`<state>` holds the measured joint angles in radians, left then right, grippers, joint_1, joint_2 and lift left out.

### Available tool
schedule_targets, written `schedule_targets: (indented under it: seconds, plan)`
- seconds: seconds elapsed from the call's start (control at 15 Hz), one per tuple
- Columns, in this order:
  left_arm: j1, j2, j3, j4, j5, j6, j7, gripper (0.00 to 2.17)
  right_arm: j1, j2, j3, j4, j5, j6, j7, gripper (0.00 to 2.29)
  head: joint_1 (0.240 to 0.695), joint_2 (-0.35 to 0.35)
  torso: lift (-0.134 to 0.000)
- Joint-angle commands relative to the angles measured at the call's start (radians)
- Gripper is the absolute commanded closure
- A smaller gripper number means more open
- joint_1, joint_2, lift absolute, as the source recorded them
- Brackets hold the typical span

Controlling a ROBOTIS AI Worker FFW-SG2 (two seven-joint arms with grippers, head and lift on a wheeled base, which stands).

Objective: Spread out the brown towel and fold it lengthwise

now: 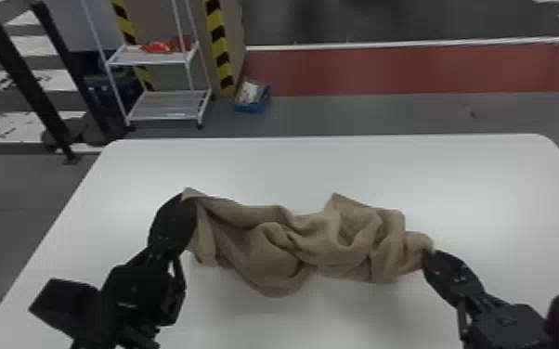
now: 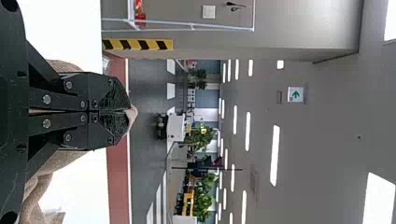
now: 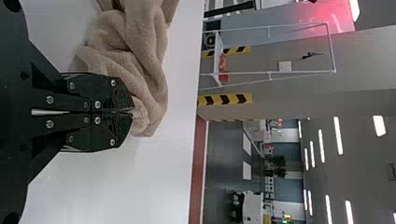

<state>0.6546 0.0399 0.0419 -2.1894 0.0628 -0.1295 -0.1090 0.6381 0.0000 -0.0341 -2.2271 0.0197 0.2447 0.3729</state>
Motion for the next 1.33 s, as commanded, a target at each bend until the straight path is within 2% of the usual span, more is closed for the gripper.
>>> schedule_targets:
  seconds: [0.0, 0.27, 0.47, 0.67, 0.8, 0.93, 1.07, 1.13, 1.27]
  plan:
    - [0.007, 0.0, 0.015, -0.018, 0.002, 0.0, 0.002, 1.98, 0.026, 0.001, -0.066, -0.097, -0.056, 0.018, 0.004, 1.65, 0.695, 0.092, -0.124]
    - [0.037, 0.0, 0.055, -0.104, 0.002, 0.092, 0.014, 1.98, 0.028, 0.001, -0.237, -0.23, -0.161, 0.123, 0.009, 1.65, 0.695, 0.037, -0.124]
    - [0.065, -0.002, 0.073, -0.174, 0.014, 0.242, 0.0, 1.98, 0.035, 0.001, -0.38, -0.293, -0.27, 0.178, 0.058, 1.65, 0.695, -0.019, -0.124]
    - [0.074, -0.009, 0.124, -0.201, 0.098, 0.267, -0.054, 1.98, 0.032, 0.001, -0.475, -0.329, -0.362, 0.187, 0.09, 1.65, 0.695, -0.058, -0.124]
    - [0.068, -0.011, 0.135, -0.204, 0.129, 0.267, -0.063, 1.98, -0.094, 0.001, -0.481, -0.304, -0.323, 0.334, 0.083, 1.65, 0.695, -0.086, -0.124]
    - [0.028, -0.014, 0.122, -0.171, 0.135, 0.267, -0.074, 1.98, -0.311, 0.001, -0.44, -0.137, -0.195, 0.515, 0.081, 1.65, 0.695, -0.091, -0.124]
    - [-0.006, -0.014, 0.108, -0.121, 0.123, 0.27, -0.072, 1.98, -0.396, 0.001, -0.343, 0.018, -0.064, 0.485, 0.069, 1.65, 0.695, -0.118, -0.124]
    - [-0.024, -0.014, 0.107, -0.092, 0.12, 0.27, -0.063, 1.98, -0.413, 0.001, -0.316, 0.073, -0.035, 0.427, 0.046, 1.65, 0.695, -0.118, -0.124]
    - [-0.067, -0.014, 0.116, -0.046, 0.123, 0.27, -0.055, 1.98, -0.457, 0.001, -0.294, 0.122, -0.018, 0.408, 0.021, 1.65, 0.695, -0.106, -0.124]
